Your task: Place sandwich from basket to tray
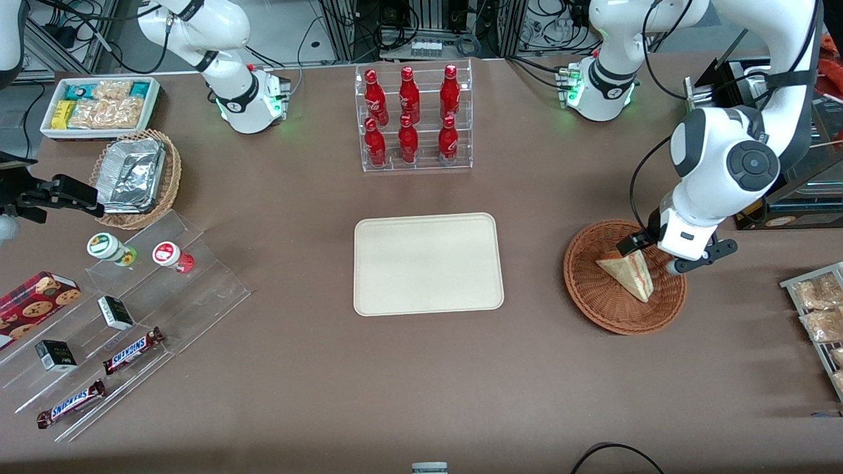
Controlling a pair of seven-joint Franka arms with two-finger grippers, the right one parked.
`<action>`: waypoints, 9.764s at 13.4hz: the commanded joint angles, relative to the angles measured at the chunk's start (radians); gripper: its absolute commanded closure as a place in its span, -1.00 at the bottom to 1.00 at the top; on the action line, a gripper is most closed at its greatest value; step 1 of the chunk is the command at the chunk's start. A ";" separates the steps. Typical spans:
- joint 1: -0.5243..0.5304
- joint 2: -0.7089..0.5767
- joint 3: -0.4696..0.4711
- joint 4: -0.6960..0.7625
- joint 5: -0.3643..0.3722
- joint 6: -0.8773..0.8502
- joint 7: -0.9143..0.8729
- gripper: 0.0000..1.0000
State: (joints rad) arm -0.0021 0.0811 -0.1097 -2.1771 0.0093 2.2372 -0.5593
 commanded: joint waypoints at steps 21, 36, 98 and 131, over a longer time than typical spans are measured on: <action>0.053 0.149 -0.004 -0.082 0.008 0.262 -0.208 -0.82; 0.013 0.089 -0.015 0.052 0.012 -0.011 -0.226 1.00; -0.670 0.556 -0.010 0.813 0.046 -0.255 -0.213 -1.00; 0.016 -0.198 -0.030 0.295 -0.066 -0.582 0.467 -1.00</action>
State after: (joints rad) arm -0.0142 -0.0936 -0.1226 -1.9153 -0.0382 1.7222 -0.1236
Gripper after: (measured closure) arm 0.000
